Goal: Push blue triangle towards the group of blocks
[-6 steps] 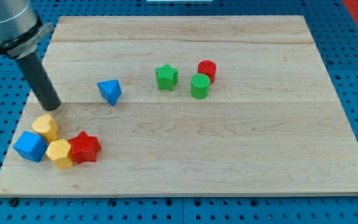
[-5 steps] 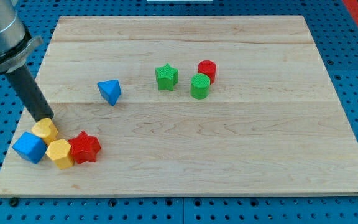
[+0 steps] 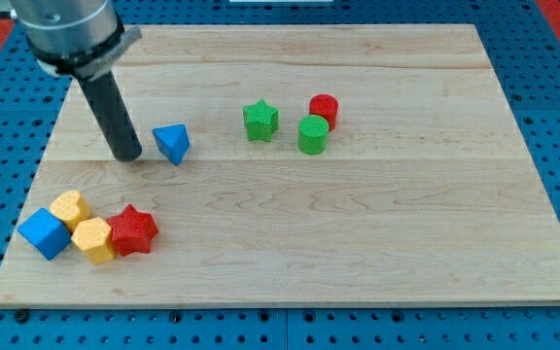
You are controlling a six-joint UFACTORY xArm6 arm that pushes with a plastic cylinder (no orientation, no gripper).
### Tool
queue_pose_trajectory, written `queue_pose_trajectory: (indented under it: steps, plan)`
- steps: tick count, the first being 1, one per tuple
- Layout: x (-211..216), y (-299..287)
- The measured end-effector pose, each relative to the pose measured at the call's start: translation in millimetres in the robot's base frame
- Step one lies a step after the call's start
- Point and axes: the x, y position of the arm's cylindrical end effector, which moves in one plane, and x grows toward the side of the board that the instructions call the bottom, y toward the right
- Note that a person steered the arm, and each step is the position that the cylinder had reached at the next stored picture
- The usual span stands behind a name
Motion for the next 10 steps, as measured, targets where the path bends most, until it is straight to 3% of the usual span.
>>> queue_pose_trajectory:
  steps: [1, 2, 3, 5, 7, 8, 10]
  plan:
    - [-22, -34]
    - [-44, -9]
    - [-39, 32]
    - [15, 2]
    - [-44, 36]
    - [-32, 83]
    - [45, 43]
